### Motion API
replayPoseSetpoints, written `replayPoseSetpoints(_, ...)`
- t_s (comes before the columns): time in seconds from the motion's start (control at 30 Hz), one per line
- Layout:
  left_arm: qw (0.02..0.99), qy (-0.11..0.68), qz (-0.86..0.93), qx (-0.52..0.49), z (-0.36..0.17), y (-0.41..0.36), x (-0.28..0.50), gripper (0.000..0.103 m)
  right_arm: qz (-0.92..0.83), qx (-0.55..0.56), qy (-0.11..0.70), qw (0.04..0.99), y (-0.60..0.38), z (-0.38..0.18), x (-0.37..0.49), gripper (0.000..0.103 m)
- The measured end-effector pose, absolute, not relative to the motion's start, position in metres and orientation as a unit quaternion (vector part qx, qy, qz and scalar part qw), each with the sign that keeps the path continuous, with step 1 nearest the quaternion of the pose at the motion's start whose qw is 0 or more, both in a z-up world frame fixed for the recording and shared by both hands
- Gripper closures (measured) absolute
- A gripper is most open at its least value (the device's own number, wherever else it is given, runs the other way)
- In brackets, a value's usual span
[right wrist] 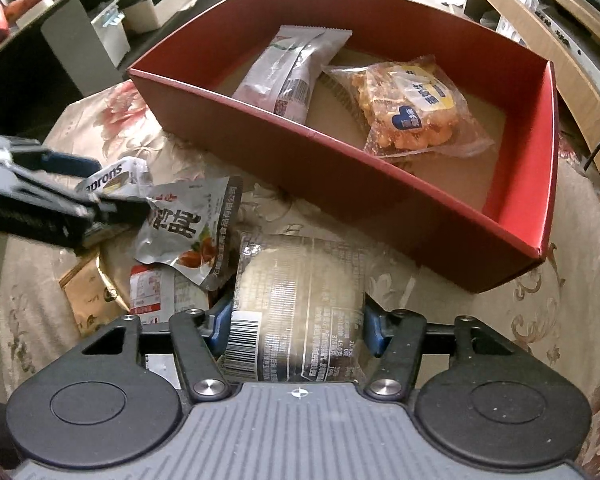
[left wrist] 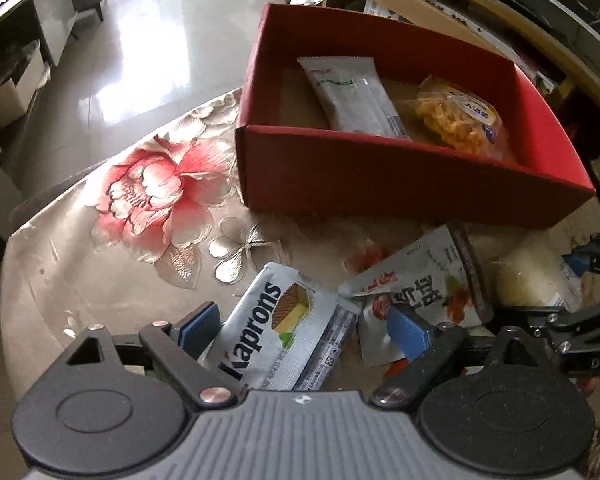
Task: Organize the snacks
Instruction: 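Close the left tool on the silver Kaprons wafer pack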
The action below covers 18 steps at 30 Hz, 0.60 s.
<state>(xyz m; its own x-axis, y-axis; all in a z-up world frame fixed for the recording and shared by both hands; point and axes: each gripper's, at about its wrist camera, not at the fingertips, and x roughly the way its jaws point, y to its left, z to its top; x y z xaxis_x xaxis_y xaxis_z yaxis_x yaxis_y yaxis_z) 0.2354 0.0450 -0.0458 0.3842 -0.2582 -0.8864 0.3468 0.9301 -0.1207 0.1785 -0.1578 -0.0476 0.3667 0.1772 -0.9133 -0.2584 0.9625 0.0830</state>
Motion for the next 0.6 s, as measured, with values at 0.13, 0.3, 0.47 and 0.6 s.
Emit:
replayPoseSetpoints(0.13,0.830,0.526,-0.181,0.036,-0.048,0.045,0.238,0.005,0.130,-0.029,0.549,0.825,-0.162,-0.047,0.177,0.036)
replayPoseSetpoints(0.3,0.832,0.521,-0.181,0.062,-0.051,0.037,0.234,0.003,0.129,-0.018,0.552,0.824,-0.167,-0.047,0.175,0.035)
replayPoseSetpoints(0.47,0.839,0.515,-0.166,0.065,-0.048,0.036,0.225,0.016,0.128,-0.019,0.552,0.824,-0.170,-0.046,0.174,0.035)
replayPoseSetpoints(0.6,0.834,0.525,-0.159,0.068,-0.045,0.038,0.213,0.031,0.131,-0.028,0.550,0.824,-0.169,-0.044,0.172,0.036)
